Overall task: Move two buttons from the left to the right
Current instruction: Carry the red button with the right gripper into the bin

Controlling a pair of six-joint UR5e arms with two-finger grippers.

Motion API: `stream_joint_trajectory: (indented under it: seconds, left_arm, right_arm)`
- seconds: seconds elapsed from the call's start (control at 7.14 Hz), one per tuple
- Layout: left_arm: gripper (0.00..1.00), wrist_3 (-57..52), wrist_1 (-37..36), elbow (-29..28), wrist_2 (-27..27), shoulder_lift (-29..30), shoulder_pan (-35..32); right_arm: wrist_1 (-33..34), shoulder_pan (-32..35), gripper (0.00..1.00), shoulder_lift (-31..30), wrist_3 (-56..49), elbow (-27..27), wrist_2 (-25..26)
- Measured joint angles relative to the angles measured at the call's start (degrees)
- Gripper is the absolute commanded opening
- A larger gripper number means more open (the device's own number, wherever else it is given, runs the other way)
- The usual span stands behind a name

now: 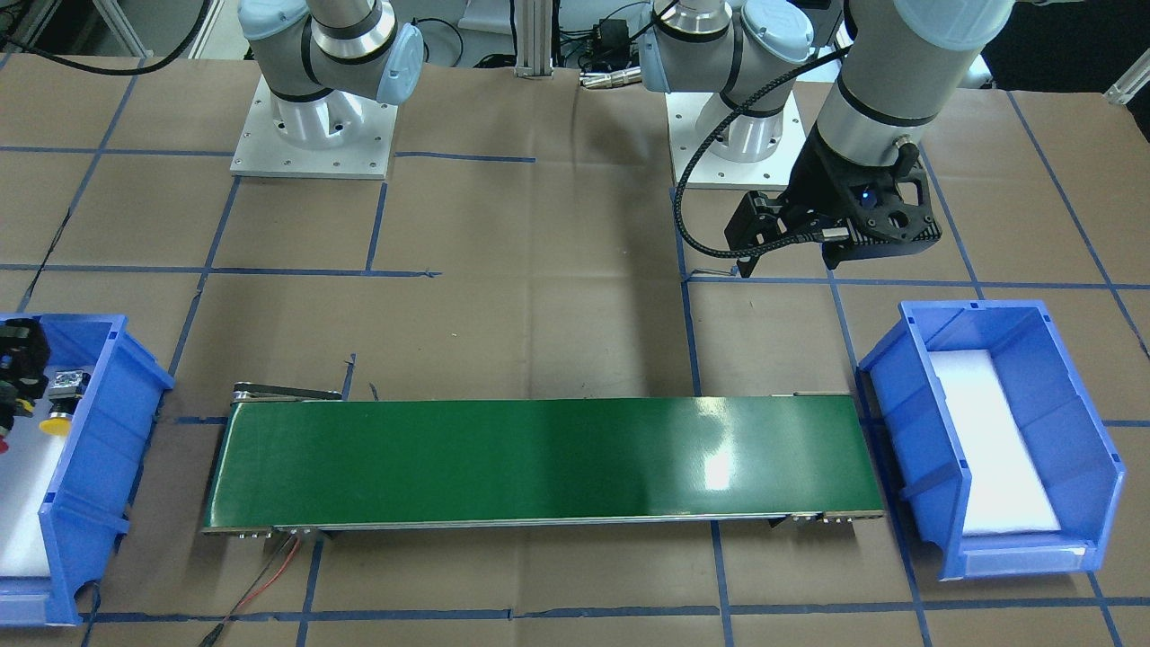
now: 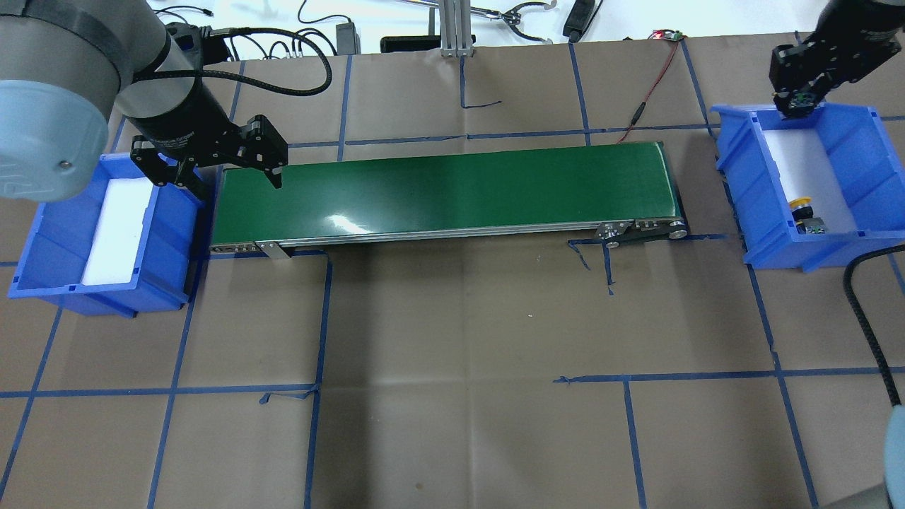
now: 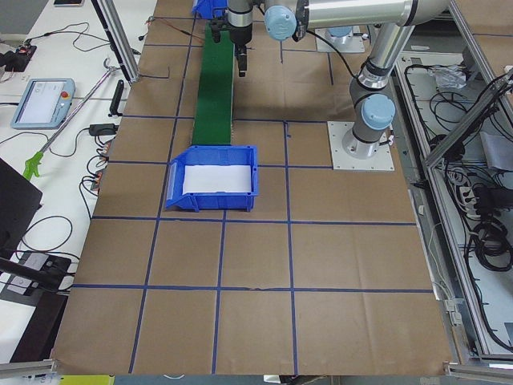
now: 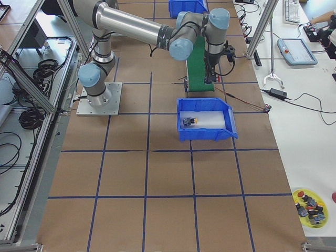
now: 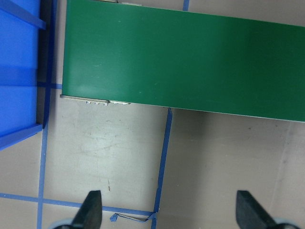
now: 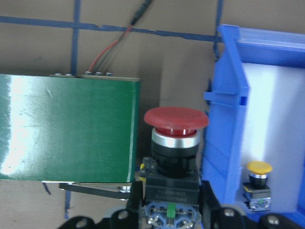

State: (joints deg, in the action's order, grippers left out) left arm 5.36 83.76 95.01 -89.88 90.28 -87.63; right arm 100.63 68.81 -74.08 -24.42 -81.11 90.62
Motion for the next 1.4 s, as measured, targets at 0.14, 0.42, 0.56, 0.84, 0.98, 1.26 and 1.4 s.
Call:
stream_joint_trajectory:
  seconds: [0.14,0.42,0.56,0.84,0.98,1.26,1.4]
  left_arm:
    - [1.00,0.00,0.00,0.00,0.03,0.01,0.00]
    - [1.00,0.00,0.00,0.00,0.06,0.02,0.00]
    - [1.00,0.00,0.00,0.00,0.06,0.05,0.00]
    - [1.00,0.00,0.00,0.00,0.08,0.04,-0.02]
    - [1.00,0.00,0.00,0.00,0.12,0.05,-0.03]
    - [1.00,0.00,0.00,0.00,0.14,0.07,-0.05]
    - [1.00,0.00,0.00,0.00,0.14,0.07,-0.03]
  right_arm:
    - [1.44,-2.05,0.06,1.47,-3.39,0.13,-0.85]
    - [5.67,-3.76,0.07,5.48,-7.38,-0.15,-1.33]
    - [6.48,-4.51,0.07,7.47,-8.15,0.00,-1.37]
    - [7.26,-6.26,0.07,11.48,-9.29,0.01,-1.40]
    - [7.90,-6.65,0.07,12.93,-10.36,-0.47,-1.32]
    - [8.93,-6.89,0.07,15.36,-11.36,-1.43,-1.23]
    - [9.22,-6.90,0.09,16.34,-11.40,-1.64,-1.23]
